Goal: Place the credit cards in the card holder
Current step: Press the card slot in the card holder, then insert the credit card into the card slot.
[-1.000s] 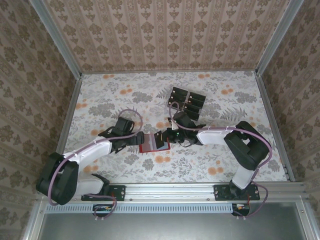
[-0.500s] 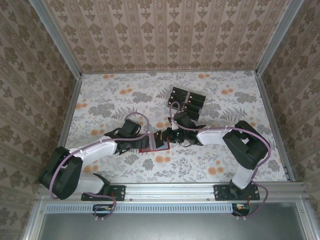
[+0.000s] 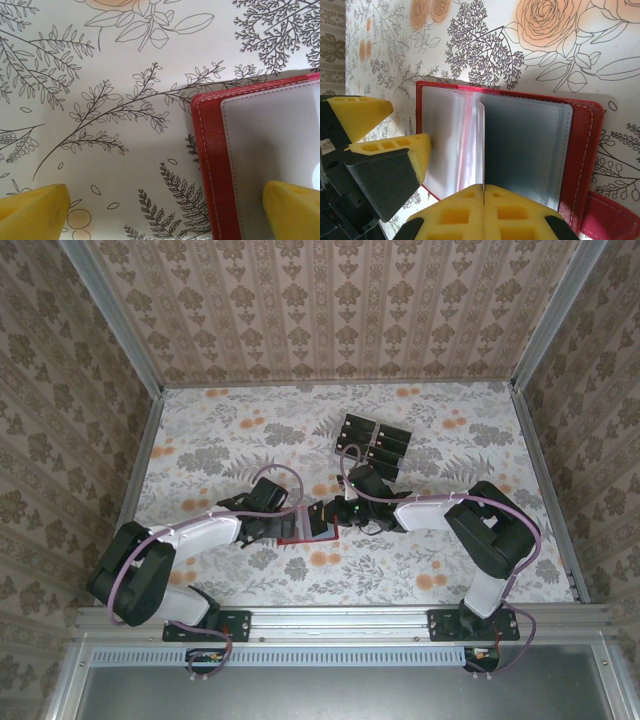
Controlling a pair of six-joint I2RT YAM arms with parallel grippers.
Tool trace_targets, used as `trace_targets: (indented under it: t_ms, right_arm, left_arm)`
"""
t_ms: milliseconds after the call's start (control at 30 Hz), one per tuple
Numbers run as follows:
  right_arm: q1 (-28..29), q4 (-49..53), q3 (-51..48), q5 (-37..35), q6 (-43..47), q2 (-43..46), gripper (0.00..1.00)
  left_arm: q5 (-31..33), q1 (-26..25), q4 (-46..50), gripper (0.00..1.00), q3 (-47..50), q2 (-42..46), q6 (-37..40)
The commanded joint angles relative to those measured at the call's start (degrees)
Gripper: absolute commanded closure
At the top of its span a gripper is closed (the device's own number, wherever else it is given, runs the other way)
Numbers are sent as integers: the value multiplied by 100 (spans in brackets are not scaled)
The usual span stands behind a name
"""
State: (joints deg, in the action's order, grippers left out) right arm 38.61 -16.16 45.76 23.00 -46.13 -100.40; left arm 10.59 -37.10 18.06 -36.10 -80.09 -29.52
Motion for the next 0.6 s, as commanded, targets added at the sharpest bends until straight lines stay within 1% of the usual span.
trace_targets:
  t_ms: [0,267,567]
  right_arm:
    - [-22,-181,-118,128,-103,-50,100]
    - [-22,-1270,-365,389,-460,140,100]
    - [-20,-2013,-558,291,-787,-25,100]
  left_arm:
    - [177,-14,334,0,-3,-33,-133]
    - [137,-25,287,0,110,53,-197]
    - [134,-19,219,0,175,108,-205]
